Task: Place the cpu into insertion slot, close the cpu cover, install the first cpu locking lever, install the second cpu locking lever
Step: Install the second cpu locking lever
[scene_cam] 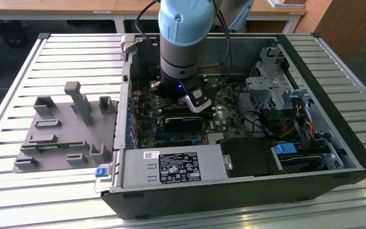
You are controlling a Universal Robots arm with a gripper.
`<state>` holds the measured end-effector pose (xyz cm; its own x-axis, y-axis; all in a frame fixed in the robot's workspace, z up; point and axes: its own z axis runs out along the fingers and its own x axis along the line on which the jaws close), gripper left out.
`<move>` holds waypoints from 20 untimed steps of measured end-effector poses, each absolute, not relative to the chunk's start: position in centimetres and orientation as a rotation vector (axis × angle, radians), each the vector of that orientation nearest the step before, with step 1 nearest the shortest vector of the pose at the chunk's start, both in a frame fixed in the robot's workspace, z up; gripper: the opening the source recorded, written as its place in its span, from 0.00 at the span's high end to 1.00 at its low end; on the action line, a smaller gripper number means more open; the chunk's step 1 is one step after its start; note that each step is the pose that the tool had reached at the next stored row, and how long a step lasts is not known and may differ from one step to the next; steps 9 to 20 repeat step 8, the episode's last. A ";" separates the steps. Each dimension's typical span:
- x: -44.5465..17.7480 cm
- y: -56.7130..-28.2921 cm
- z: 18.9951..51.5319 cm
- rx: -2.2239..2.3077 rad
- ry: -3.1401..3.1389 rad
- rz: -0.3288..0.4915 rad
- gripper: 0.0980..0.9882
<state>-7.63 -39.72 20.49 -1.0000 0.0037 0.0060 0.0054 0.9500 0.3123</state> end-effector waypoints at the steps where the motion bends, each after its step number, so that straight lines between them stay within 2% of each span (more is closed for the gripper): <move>1: -7.6 -39.7 20.6 -0.007 -3.097 -0.496 0.99; 20: -7.6 -39.7 21.5 -0.007 -3.097 -0.496 0.99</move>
